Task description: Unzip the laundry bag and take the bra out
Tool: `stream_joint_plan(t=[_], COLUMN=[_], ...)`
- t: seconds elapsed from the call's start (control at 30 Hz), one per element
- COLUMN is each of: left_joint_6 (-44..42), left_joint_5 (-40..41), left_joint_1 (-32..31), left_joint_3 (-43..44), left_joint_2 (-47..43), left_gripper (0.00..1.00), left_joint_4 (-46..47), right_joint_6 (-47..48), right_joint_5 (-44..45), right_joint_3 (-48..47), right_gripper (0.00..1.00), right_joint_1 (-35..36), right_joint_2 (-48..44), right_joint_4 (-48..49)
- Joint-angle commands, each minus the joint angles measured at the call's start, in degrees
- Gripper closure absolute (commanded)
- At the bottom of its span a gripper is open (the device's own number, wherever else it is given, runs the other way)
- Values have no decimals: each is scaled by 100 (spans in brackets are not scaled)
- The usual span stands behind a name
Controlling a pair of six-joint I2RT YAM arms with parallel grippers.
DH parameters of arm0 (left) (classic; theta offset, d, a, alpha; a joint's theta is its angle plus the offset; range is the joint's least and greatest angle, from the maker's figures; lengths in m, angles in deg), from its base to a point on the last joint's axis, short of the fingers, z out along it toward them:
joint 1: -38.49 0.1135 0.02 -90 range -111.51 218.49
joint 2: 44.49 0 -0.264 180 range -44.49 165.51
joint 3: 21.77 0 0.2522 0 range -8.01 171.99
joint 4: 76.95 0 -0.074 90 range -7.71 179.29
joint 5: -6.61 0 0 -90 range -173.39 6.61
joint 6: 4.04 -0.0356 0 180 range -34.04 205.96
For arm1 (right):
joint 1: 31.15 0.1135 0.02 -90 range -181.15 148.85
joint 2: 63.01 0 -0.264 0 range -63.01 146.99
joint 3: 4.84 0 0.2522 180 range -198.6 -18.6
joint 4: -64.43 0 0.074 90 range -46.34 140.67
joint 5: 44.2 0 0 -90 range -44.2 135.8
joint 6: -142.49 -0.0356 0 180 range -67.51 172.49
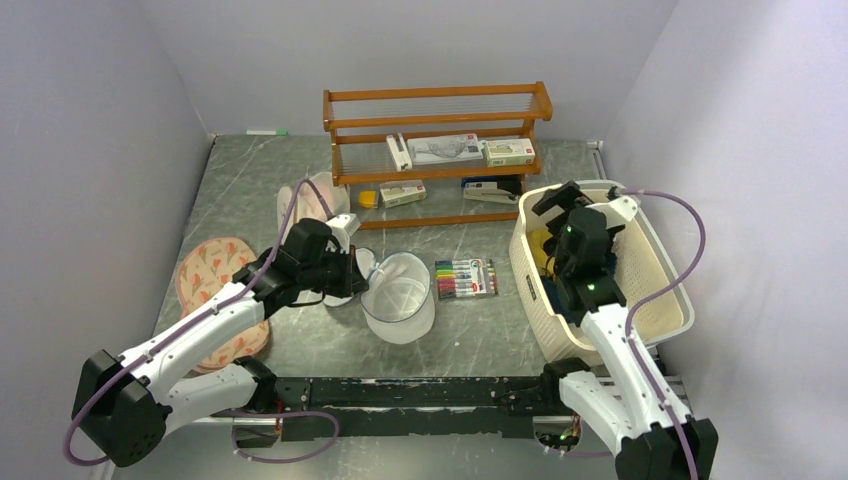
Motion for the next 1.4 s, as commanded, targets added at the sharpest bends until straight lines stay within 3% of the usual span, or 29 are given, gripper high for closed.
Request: stream_joint_plan(t=[0.0, 0.23, 0.3, 0.4, 0.57, 0.77, 0.87, 1.07, 1.17, 1.37], left_joint_6=[-22, 0, 0, 17, 35, 39, 50, 82, 141, 300], left_joint_5=[58, 46, 51, 52, 83, 151, 152, 179, 225, 462], left_joint_1=[-55, -55, -51, -55, -77, -94, -98, -104, -101, -99], left_joint_3=[82, 68, 72, 73, 104, 118, 105, 129, 146, 252], left_joint_2=[14, 15, 21, 43, 76, 45, 58, 82, 63, -26], left_gripper=[93, 93, 93, 92, 89, 88, 87, 81, 71, 34], left_joint_4=[118, 136, 138, 146, 122, 77, 98, 109, 98, -27], right_joint_6=[1538, 1590, 1455, 1971, 2823, 2782, 2874, 2998, 2996, 3097], right_joint_5=[-2878, -7365, -7728, -7154, -5046, -3166, -2711, -2646, -2565, -2478], right_joint_3=[479, 42, -68, -351, -838, -1287, -1389, -1557, -1475, -1335], right_gripper=[2, 0, 0, 0, 0, 0, 2, 22, 30, 54], right_joint_1=[-36, 72, 426, 1433, 3125, 3664, 3752, 3943, 3985, 3989], right_joint_2=[-434, 510, 830, 1163, 1835, 2506, 2698, 3021, 2912, 2698], right_joint_4=[1713, 2266, 2304, 1573, 253, -833, -1150, -1530, -1434, -1213])
